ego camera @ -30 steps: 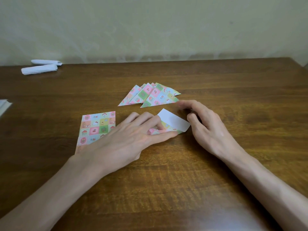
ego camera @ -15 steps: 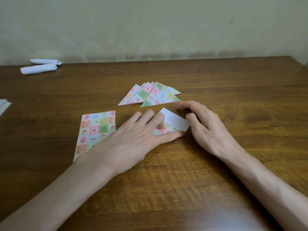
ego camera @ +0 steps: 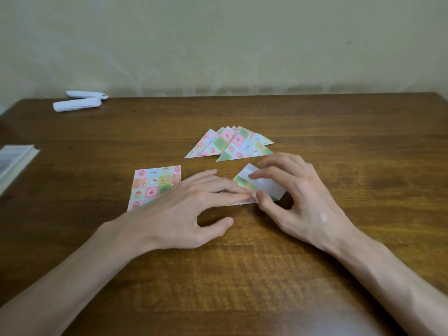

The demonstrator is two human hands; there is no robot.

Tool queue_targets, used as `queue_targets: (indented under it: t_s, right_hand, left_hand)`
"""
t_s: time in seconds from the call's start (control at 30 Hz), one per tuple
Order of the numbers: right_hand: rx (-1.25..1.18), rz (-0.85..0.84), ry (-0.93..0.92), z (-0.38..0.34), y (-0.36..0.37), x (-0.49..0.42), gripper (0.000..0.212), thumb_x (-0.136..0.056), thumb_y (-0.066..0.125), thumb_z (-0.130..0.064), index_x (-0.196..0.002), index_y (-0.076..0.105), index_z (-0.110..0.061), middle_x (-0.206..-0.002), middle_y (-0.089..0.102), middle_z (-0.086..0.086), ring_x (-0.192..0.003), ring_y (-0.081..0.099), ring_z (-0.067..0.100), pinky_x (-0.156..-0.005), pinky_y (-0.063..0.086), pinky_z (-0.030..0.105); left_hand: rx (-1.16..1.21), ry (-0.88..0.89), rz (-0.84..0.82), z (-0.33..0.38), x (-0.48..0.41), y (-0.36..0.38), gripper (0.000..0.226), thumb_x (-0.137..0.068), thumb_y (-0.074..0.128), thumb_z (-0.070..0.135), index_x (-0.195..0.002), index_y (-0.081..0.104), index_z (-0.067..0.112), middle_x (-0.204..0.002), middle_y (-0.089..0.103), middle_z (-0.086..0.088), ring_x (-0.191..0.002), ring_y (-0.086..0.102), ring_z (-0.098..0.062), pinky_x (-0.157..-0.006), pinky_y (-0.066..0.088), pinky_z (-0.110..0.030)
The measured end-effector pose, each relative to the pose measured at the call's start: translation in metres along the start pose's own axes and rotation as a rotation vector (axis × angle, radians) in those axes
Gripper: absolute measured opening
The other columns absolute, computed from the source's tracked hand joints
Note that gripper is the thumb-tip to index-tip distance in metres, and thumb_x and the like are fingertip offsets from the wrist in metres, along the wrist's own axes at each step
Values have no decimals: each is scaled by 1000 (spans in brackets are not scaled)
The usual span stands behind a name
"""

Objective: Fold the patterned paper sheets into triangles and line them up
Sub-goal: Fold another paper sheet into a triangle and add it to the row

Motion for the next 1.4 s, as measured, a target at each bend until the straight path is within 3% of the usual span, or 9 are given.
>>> queue_targets:
  t_s: [0.1,0.17,0.27,0.37,0.47,0.67,0.97,1.17,1.4]
  right_hand:
    - [-77,-46,-69,-9,3,2,19,-92,65,-24,-104,78,-27,-119,63,-14,-118,59,8,-97,48,25]
    - [-101,-95,-78,-11,7,3,19,-92,64,-21,-101,78,-28,-112,66,-20,-112,62,5,-91,52,27]
    - [-96,-99,-82,-10,9,2,18,-91,63,-23,-99,78,-30,-106,69,-21,-108,63,5,-89,54,33]
    - [-67,-118,-81,-12,12,1,24,-91,62,-27,-108,76,-37,-100,65,-18,-102,61,9,-84,54,36]
    - [-5,-178,-123,-19,17,2,36,-92,60,-32,-122,70,-48,-96,55,-15,-96,55,12,-82,51,35]
    - [111,-280,-188,-25,27,4,43,-92,56,-45,-133,63,-54,-107,43,-14,-102,41,5,-89,44,34]
    - [189,-339,-168,-28,31,4,44,-91,53,-51,-135,59,-55,-113,39,-15,-103,40,7,-90,37,29]
    - [260,-388,-151,-27,39,8,51,-91,49,-52,-142,49,-57,-121,38,-11,-112,41,13,-96,34,30]
    - [287,-394,-148,-30,38,7,50,-94,43,-51,-143,48,-56,-122,39,-12,-114,39,13,-94,32,29]
  left_hand:
    - [-3,-5,-27,1,7,3,56,-103,57,32,-156,41,40,-163,29,26,-149,12,15,-125,-5,-18]
    - [75,-9,-46,0,11,7,59,-102,55,19,-157,39,35,-164,27,24,-151,10,13,-127,-3,-22]
    - [146,-46,64,-9,13,-1,51,-98,56,12,-145,58,32,-154,46,26,-148,30,6,-129,12,-31]
    - [144,-127,289,-29,14,-22,27,-96,65,26,-119,77,33,-120,70,27,-124,59,0,-116,35,-37]
    - [152,-204,300,-45,8,-24,25,-90,76,44,-114,76,41,-106,72,26,-121,57,-5,-110,34,-38]
    - [257,-258,204,-61,8,-21,31,-77,74,58,-107,75,51,-119,65,24,-133,40,-2,-106,18,-21]
    - [165,-237,157,-64,10,-14,37,-80,59,76,-109,73,59,-136,55,32,-143,30,-1,-109,17,-24]
    - [160,-249,145,-59,11,-15,28,-84,66,65,-109,73,57,-143,49,33,-146,23,0,-109,14,-25]
    - [129,-282,96,-57,12,-19,23,-87,73,59,-110,71,62,-147,41,33,-148,14,2,-112,13,-37]
Point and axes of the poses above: each hand's wrist, its own x-axis away from the middle knuckle, its own y-axis out of the palm, z = x × y, the point moved 10 cm from there along -x, towards the middle knuckle
